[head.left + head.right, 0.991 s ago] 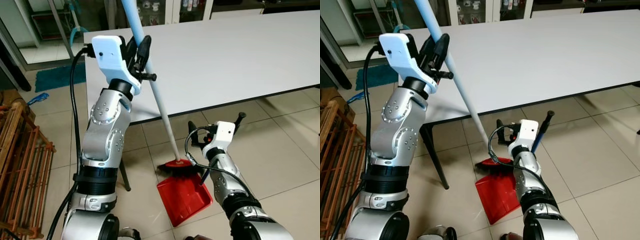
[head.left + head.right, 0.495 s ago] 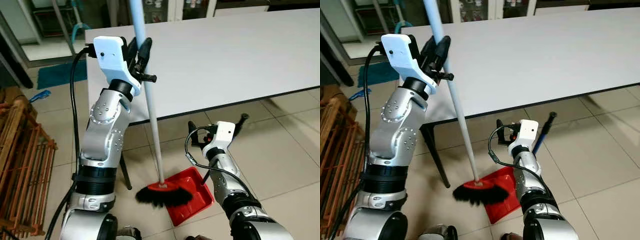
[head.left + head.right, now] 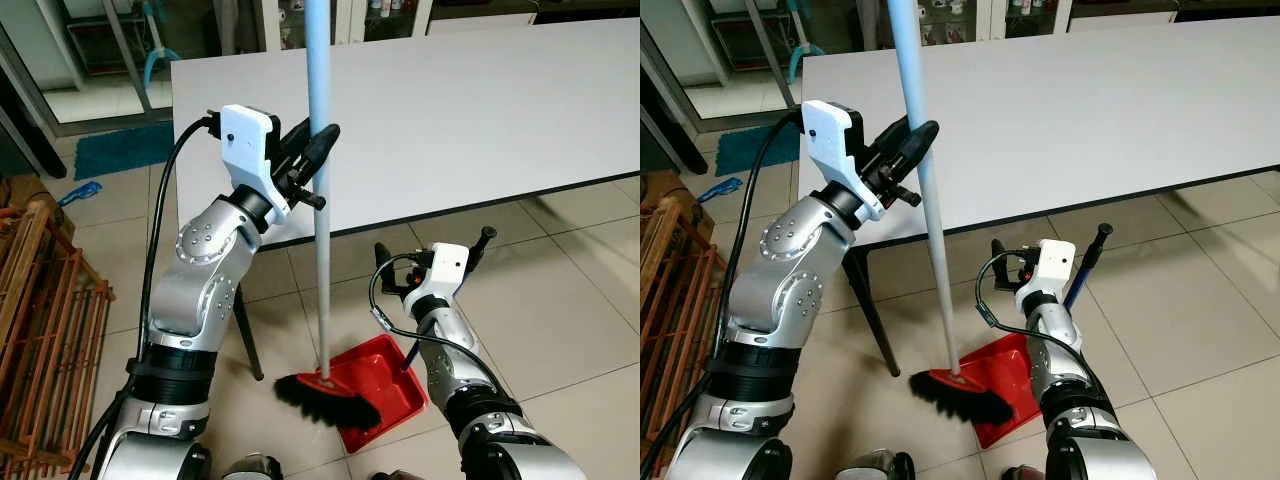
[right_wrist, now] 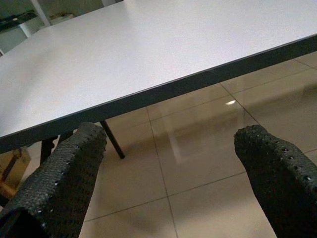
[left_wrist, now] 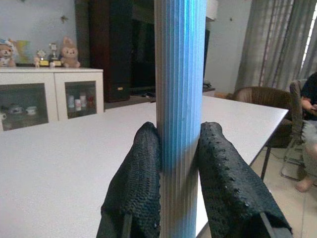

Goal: Sweep floor

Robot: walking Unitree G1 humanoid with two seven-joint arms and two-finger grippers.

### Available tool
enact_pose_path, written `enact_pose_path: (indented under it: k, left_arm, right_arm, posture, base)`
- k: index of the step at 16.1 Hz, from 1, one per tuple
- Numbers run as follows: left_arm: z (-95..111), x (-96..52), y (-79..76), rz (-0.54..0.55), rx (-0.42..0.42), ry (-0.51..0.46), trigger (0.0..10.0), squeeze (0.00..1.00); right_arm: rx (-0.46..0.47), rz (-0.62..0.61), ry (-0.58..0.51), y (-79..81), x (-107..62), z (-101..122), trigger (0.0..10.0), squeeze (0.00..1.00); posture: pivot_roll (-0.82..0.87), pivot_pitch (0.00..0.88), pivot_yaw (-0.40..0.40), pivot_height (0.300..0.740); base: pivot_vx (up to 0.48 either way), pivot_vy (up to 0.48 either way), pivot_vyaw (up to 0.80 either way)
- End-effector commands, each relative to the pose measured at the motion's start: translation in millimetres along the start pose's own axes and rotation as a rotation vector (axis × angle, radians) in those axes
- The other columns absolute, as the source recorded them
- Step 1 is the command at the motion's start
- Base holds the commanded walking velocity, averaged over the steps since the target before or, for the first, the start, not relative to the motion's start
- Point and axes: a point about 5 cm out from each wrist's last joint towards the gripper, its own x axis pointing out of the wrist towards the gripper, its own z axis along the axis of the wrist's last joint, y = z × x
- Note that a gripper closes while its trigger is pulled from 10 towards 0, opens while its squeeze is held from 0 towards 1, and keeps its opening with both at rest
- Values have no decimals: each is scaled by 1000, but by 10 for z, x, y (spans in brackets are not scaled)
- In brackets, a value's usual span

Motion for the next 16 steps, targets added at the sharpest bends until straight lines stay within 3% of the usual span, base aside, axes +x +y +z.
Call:
enact_pose_path:
  k: [1, 3, 7, 12, 16]
  left_arm:
    - [52, -17, -37, -44, -9, -31, 10000, 0]
    - [30, -55, -104, -130, -91, -37, 10000, 0]
    - [-83, -179, -140, -258, -75, 46, 10000, 0]
    - [-261, -334, -68, -355, -94, 133, 10000, 0]
    - [-220, -338, 57, -301, -75, 121, 10000, 0]
  right_arm:
    - [14, 2, 14, -4, -9, -24, 10000, 0]
    - [18, 17, 15, 8, -8, -25, 10000, 0]
    - [22, 35, 18, 20, -7, -25, 10000, 0]
    - [36, 102, 28, 62, -4, -31, 10000, 0]
    - [38, 109, 29, 60, 0, -22, 10000, 0]
  posture:
    - [0, 37, 13, 740]
    - [1, 37, 13, 740]
    - [1, 37, 11, 740]
    - [-3, 31, 12, 740]
    - [-5, 18, 13, 740]
  base:
    - [0, 0, 0]
    - [0, 0, 0]
    - [0, 0, 0]
    - [0, 0, 0]
    - [0, 0, 0]
